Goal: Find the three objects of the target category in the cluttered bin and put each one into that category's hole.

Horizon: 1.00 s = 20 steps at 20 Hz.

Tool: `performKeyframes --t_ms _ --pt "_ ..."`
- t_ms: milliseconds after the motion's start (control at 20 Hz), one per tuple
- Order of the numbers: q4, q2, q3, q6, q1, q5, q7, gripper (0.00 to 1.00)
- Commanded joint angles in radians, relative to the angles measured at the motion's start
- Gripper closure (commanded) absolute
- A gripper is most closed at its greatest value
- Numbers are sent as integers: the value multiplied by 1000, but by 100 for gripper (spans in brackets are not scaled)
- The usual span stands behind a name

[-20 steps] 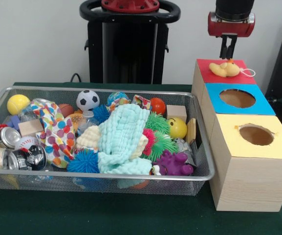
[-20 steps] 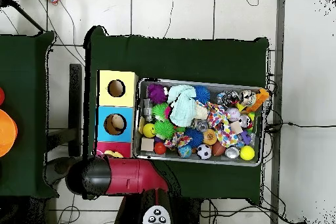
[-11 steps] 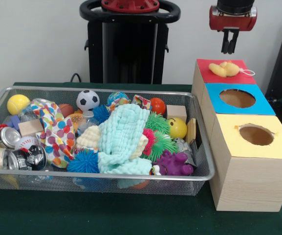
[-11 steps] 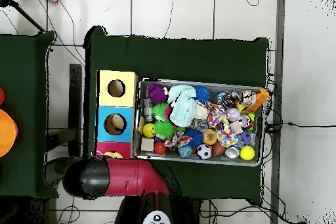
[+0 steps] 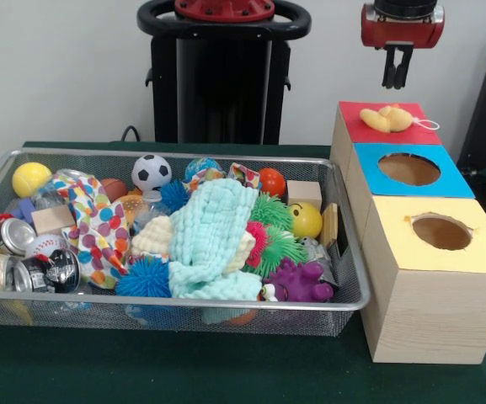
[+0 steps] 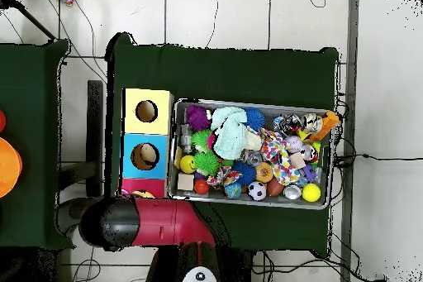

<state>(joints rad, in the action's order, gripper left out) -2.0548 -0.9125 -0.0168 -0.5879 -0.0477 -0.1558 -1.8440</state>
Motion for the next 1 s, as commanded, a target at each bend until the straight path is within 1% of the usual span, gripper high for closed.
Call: performKeyframes --t_ms 50,450,750,1000 --pt "94 16 -46 -34 30 19 -82 100" --pt "109 55 -53 69 29 23 -89 100" --pt "114 62 -44 86 16 28 -103 100" --pt "121 68 -28 80 5 41 -105 100"
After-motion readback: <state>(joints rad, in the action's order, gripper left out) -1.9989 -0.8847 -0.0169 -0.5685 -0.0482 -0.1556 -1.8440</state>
